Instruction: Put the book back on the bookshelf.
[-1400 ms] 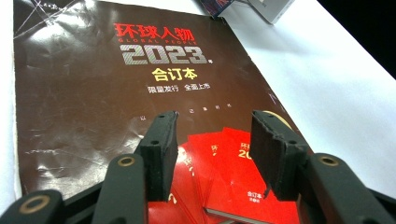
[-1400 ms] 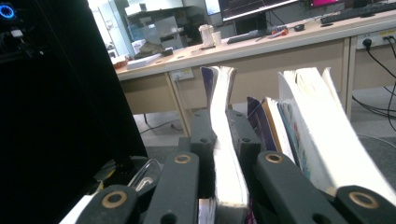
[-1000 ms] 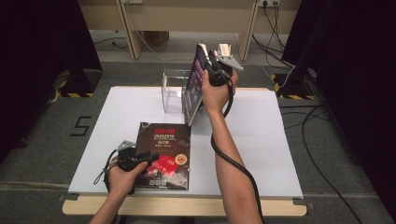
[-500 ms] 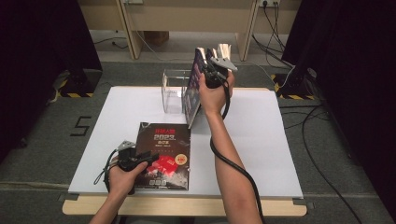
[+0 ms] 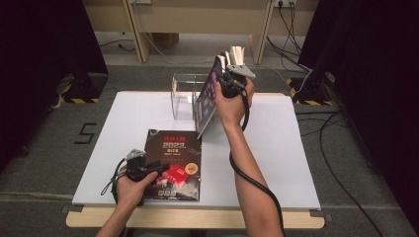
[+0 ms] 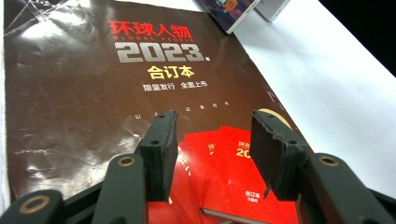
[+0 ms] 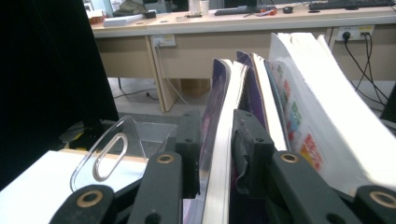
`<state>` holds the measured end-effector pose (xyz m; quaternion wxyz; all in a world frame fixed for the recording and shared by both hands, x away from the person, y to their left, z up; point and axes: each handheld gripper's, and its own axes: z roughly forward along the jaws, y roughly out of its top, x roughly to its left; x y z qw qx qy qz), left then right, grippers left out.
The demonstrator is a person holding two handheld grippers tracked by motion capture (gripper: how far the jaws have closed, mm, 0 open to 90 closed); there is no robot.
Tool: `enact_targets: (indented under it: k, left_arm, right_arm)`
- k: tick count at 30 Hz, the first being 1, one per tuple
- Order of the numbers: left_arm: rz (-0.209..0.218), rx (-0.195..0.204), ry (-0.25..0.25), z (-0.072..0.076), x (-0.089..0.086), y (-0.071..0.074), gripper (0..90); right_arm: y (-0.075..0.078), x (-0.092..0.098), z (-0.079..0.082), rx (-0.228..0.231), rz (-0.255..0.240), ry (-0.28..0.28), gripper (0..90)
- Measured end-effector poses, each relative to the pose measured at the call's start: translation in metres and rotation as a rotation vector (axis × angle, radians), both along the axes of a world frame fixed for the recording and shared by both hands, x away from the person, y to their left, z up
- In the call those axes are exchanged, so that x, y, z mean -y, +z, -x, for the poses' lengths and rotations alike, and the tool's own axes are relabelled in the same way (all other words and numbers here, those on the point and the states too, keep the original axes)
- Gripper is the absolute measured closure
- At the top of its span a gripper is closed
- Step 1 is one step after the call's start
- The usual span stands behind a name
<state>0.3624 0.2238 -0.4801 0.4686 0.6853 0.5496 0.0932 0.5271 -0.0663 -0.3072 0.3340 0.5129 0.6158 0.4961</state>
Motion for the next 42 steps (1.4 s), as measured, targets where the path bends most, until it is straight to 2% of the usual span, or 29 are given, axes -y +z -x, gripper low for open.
enact_targets:
  k: [4,12,19,24,30,34,37,42]
  left_arm:
    - [0.001,0.002,0.001,0.000,0.000,0.000,50.7]
    - [0.003,0.005,0.002,0.000,0.000,0.000,50.7]
    - [0.000,0.005,0.001,0.000,0.000,0.001,50.6]
    - [0.002,0.004,0.000,0.001,0.001,0.001,50.6]
    - [0.000,0.002,-0.001,0.000,0.000,0.001,50.6]
    - [0.001,0.004,-0.001,0.000,0.001,0.001,50.6]
    - [0.001,0.002,-0.002,0.001,0.001,0.001,50.6]
    - [0.003,0.003,-0.003,0.000,0.002,0.001,50.6]
  right_arm:
    - [-0.001,0.004,0.005,0.001,0.022,0.000,71.7]
    - [0.000,0.011,0.018,-0.024,0.008,0.019,69.6]
    - [-0.001,0.018,0.029,-0.069,-0.047,0.041,69.3]
    - [0.001,0.021,0.030,-0.106,-0.069,0.037,68.9]
    - [0.000,0.022,0.030,-0.114,-0.068,0.032,68.6]
    - [-0.005,0.021,0.036,-0.116,-0.085,0.044,68.3]
    - [-0.007,0.021,0.036,-0.138,-0.112,0.056,68.5]
    - [-0.004,0.020,0.031,-0.159,-0.104,0.055,69.4]
